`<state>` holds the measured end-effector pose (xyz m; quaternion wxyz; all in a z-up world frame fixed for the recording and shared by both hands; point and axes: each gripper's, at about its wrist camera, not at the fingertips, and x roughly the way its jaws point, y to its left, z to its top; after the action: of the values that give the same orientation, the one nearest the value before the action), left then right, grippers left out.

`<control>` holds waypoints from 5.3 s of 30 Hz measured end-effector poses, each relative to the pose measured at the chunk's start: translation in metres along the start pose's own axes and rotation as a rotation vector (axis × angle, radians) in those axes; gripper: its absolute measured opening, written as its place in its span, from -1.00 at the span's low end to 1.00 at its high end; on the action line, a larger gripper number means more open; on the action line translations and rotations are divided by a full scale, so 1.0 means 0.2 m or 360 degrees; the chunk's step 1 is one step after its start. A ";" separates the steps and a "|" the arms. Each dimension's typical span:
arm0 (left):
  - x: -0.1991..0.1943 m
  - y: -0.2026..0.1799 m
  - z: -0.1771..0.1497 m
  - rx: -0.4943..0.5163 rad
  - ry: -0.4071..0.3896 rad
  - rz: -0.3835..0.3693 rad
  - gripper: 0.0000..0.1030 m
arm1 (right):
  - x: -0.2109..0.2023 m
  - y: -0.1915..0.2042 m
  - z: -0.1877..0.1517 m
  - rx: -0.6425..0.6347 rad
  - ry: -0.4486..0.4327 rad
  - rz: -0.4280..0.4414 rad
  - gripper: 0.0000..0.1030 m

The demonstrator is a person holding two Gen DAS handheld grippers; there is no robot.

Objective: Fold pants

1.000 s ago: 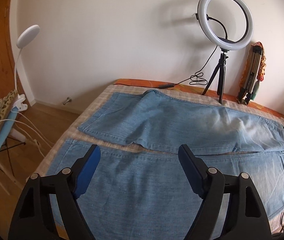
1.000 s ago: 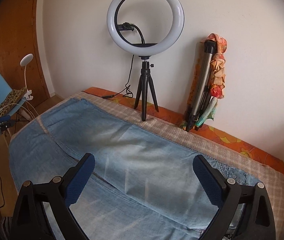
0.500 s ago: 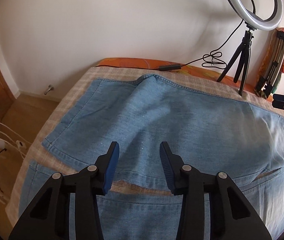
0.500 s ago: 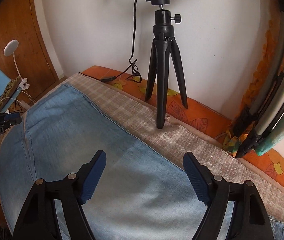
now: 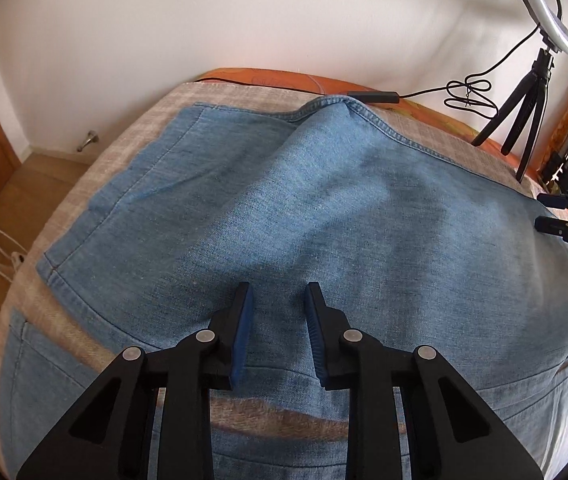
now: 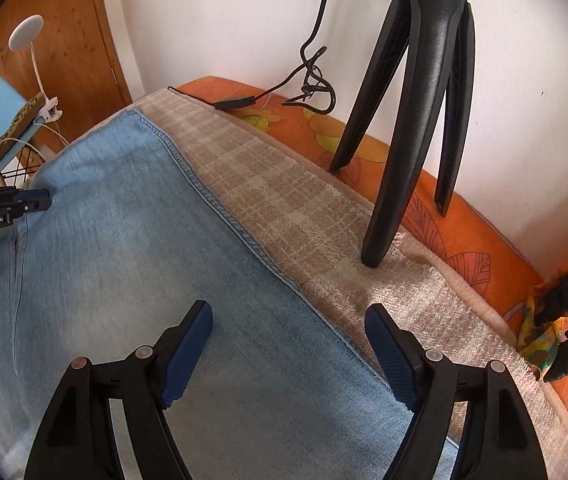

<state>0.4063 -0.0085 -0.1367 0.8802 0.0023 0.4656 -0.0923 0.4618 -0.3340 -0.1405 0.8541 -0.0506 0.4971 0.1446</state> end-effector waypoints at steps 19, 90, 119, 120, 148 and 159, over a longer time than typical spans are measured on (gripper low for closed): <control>-0.11 0.06 0.03 -0.0050 -0.0063 -0.0031 -0.09 | -0.41 0.20 -0.01 -0.0076 -0.0234 -0.0092 -0.92; -0.92 0.49 -0.81 -0.0803 -0.0358 -0.0318 -0.94 | -0.97 1.47 -1.04 -0.0556 0.0196 0.0102 -0.77; -0.67 0.65 -0.65 -0.0579 -0.0361 0.0062 -0.55 | -0.49 1.74 0.27 -0.0313 -0.0201 0.0393 -0.28; -0.68 0.67 -0.66 -0.0605 -0.0374 0.0037 -0.61 | -0.45 1.75 0.30 -0.0305 -0.0194 0.0404 -0.27; -0.87 0.94 -0.86 -0.0748 -0.0500 -0.0009 -0.67 | 0.60 2.22 0.81 -0.0322 0.0092 0.0668 -0.77; -0.99 1.02 -0.87 -0.0821 -0.0599 -0.0075 -0.67 | 0.35 2.26 0.86 -0.0396 -0.0147 0.0615 -0.99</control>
<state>0.1876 0.2400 -0.0896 0.9200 -0.2488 0.3026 0.0096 0.5044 0.1504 -0.0887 0.8194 -0.0528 0.4363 0.3679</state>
